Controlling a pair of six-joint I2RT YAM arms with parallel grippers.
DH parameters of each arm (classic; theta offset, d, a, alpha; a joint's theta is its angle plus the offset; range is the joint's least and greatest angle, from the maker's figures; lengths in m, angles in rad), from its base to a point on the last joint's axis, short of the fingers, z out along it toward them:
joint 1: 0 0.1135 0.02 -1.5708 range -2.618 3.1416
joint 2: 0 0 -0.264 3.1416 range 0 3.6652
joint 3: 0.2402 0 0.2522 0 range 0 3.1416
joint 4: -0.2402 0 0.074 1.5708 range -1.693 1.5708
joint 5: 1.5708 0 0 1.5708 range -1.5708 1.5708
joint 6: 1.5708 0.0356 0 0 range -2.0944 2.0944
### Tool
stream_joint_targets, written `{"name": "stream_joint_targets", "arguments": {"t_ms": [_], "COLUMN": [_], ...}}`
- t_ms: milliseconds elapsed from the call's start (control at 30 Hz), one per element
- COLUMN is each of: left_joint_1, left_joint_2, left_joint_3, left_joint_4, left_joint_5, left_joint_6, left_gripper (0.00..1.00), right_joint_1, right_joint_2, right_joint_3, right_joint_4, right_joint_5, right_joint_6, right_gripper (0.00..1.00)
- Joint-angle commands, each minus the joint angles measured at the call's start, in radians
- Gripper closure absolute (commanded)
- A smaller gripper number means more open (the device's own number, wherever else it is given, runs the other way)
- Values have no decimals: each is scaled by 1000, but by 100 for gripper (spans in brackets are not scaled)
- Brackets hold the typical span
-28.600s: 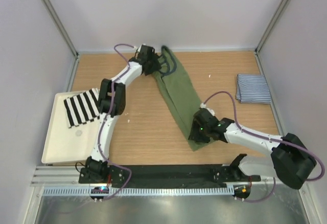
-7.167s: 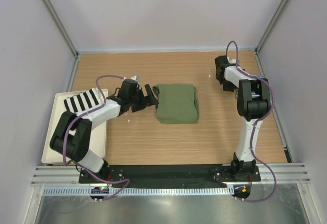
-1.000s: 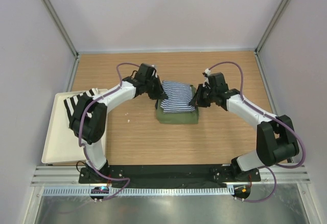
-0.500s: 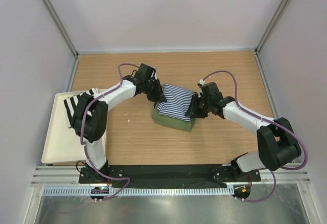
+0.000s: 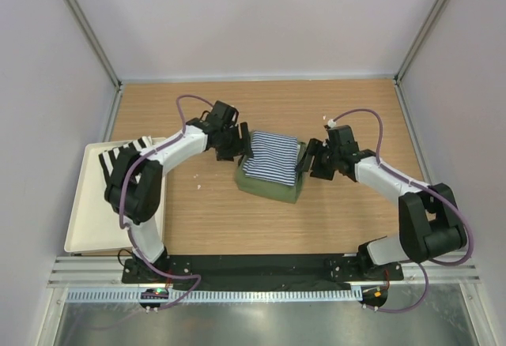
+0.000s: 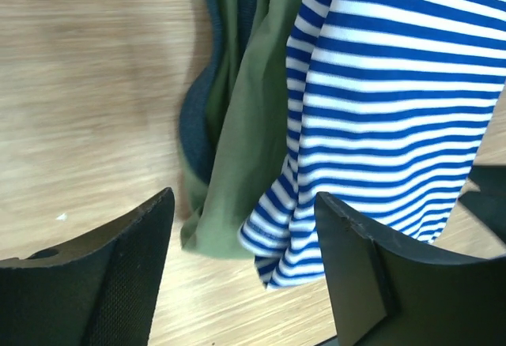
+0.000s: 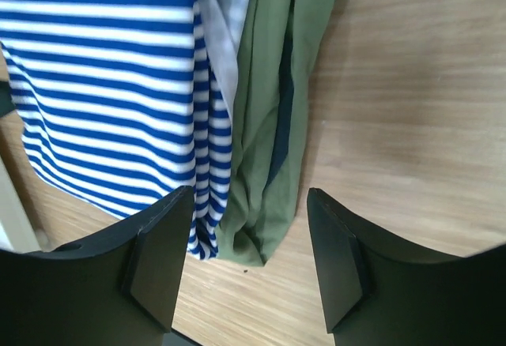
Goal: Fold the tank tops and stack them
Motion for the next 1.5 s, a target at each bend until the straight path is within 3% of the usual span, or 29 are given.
{"name": "stream_joint_targets", "arguments": {"t_ms": [0,233,433,533,567,667,833,1033,1300,1333,1367,1433,1467], "left_joint_1": [8,43,45,45,45,45,45,45,44,44,42,44,42], "left_joint_2": [-137,-258,-332,-347,-352,-359,-367,-382,-407,-410,-415,-419,-428], "left_joint_3": [-38,-177,-232,-242,-246,-257,-269,-294,-337,-340,-344,-354,-358], "left_joint_4": [29,109,143,143,141,143,143,152,174,175,178,178,180], "left_joint_5": [-89,-89,-60,-41,-41,-40,-38,-41,-21,-21,-18,-17,-15], "left_joint_6": [25,-19,-45,-48,-50,-50,-51,-54,-62,-62,-62,-62,-62], "left_gripper": [27,26,26,26,26,26,27,27,27,27,28,27,28], "right_joint_1": [-46,-97,-130,-149,-158,-170,-239,-409,-810,-839,-863,-891,-891], "right_joint_2": [30,131,196,226,237,269,256,156,-88,-131,-169,-304,-352], "right_joint_3": [-5,-29,-80,-106,-121,-138,-137,-175,-281,-295,-305,-298,-284], "right_joint_4": [150,318,440,495,512,571,596,557,373,349,283,133,88], "right_joint_5": [-127,-256,-298,-315,-325,-364,-379,-300,-59,-15,88,215,354], "right_joint_6": [6,60,83,95,101,114,127,175,227,233,236,233,236], "right_gripper": [35,34,25,41,53,74,98,99,99,98,67,30,11]}}
